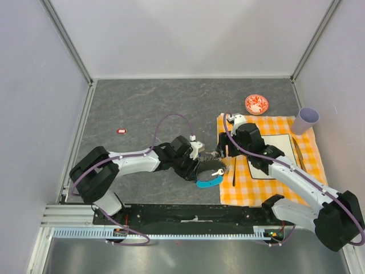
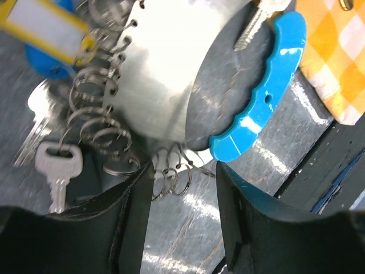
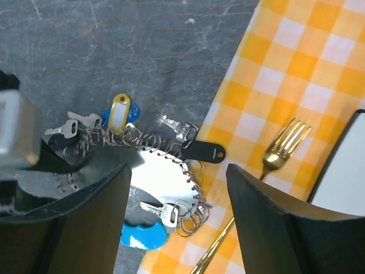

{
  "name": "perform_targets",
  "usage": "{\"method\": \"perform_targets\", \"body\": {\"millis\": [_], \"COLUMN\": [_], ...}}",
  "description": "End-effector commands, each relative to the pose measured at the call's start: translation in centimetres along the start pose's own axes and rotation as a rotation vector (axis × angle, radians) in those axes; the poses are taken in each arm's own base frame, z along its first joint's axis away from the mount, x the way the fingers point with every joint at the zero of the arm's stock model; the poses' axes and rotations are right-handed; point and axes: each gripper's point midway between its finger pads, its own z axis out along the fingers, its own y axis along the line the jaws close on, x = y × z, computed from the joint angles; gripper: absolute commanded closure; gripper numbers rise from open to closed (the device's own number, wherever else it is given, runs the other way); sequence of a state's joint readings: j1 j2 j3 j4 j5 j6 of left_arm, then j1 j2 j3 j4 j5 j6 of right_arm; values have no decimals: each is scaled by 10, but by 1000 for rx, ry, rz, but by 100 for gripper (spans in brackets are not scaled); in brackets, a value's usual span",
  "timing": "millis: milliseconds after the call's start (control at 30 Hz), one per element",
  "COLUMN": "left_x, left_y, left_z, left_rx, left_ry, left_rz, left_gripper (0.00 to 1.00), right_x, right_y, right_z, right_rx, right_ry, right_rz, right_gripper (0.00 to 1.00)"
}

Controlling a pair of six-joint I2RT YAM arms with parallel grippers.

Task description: Put the keys on the keyring

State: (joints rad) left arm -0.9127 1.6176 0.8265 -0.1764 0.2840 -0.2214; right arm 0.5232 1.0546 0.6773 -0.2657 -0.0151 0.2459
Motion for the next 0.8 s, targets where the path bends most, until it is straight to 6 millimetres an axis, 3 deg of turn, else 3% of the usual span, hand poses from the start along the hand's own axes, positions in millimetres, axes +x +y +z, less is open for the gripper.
{"method": "perform_targets", "body": {"millis": [0,200,467,600,767], "left_x": [55,53,39,33,29], "left_y": [37,57,65,72,86], "left_z": [-12,-30,-42,-50,-63], "left_rx": [-143,-182,-199,-209,-221], "left_ry": [126,73,-33,-101,-180], "left_rz": [-205,-305,-309,-330,-368], "left_gripper": [44,43,43,43,43], "right_x": [6,33,62,76,89], "right_y": [17,19,31,35,63], "right_z": [9,21,37,46,57], "right_rx": [-96,-110,-174,-178,-245], "right_ry": [33,134,226,268,303], "right_rz": [26,67,102,104,70], "right_gripper": [24,25,40,42,46]}}
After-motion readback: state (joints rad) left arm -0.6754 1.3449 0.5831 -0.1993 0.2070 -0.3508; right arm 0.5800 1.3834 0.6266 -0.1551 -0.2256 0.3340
